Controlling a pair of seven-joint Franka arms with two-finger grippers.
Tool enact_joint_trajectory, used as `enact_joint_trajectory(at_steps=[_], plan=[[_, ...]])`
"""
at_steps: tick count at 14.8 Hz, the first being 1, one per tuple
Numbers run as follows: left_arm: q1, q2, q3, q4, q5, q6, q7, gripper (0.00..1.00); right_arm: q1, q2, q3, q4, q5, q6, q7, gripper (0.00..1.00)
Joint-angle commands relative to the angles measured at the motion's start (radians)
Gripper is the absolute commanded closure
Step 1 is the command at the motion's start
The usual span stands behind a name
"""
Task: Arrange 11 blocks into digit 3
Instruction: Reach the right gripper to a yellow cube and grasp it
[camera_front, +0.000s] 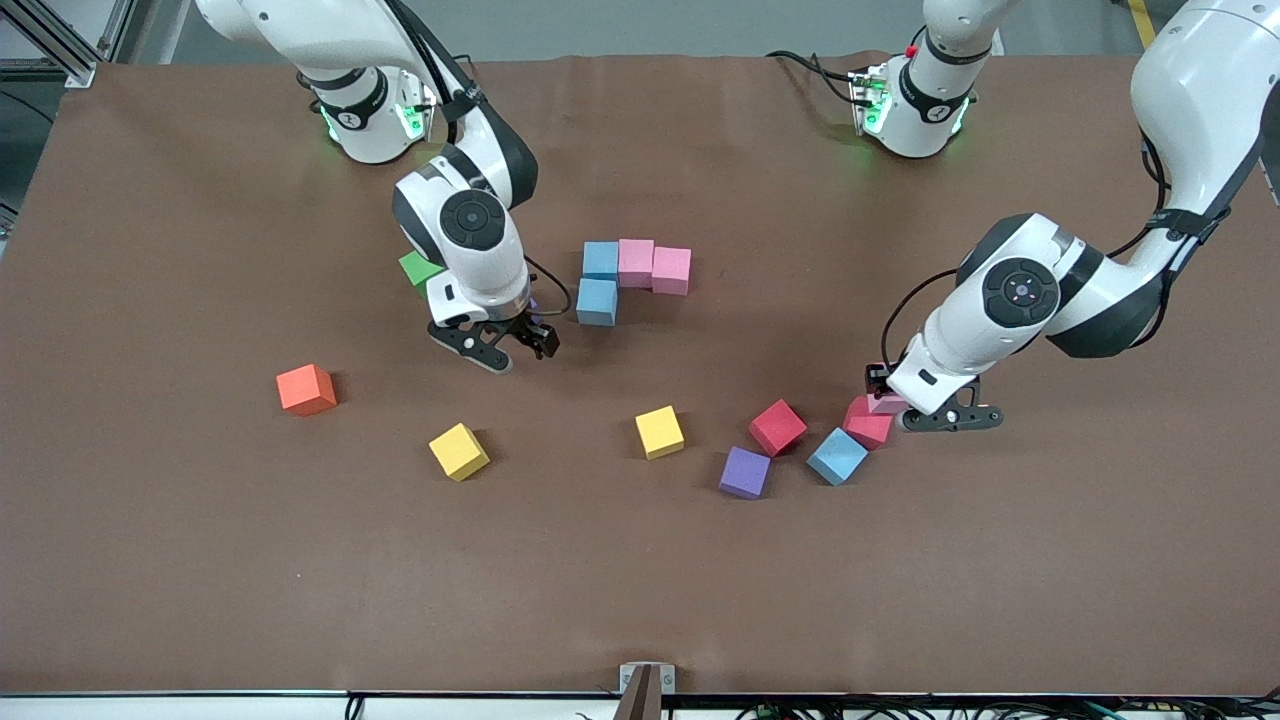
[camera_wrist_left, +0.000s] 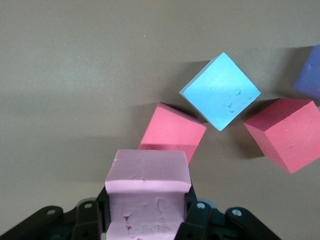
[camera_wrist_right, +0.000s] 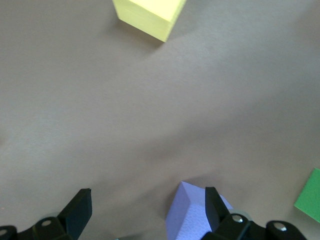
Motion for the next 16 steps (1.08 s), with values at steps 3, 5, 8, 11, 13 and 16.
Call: enact_joint_trajectory(at_steps=[3, 5, 8, 11, 13, 16], plan=[[-0.002, -0.018, -0.007, 0.007, -0.023, -0.021, -0.005, 0.51, -0.075, -0.033, 0.016, 0.007, -0.017, 0.008, 0.011, 0.00], [-0.002, -0.018, -0.007, 0.007, -0.023, -0.021, -0.006, 0.51, -0.118, 0.010, 0.016, 0.079, -0.017, 0.010, -0.015, 0.00], [-0.002, -0.018, -0.007, 0.007, -0.023, -0.021, -0.008, 0.51, -0.155, 0.131, 0.016, 0.243, -0.006, -0.025, 0.052, 0.00], [-0.003, -0.018, -0.007, 0.007, -0.023, -0.021, -0.008, 0.51, -0.206, 0.252, 0.016, 0.361, 0.004, -0.035, 0.121, 0.00], [-0.003, -0.018, -0.007, 0.007, -0.023, -0.021, -0.008, 0.51, -0.227, 0.337, 0.014, 0.421, 0.003, -0.035, 0.151, 0.00], [-0.003, -0.018, -0.007, 0.007, -0.023, -0.021, -0.008, 0.51, -0.269, 0.354, 0.016, 0.447, 0.006, -0.039, 0.146, 0.00]])
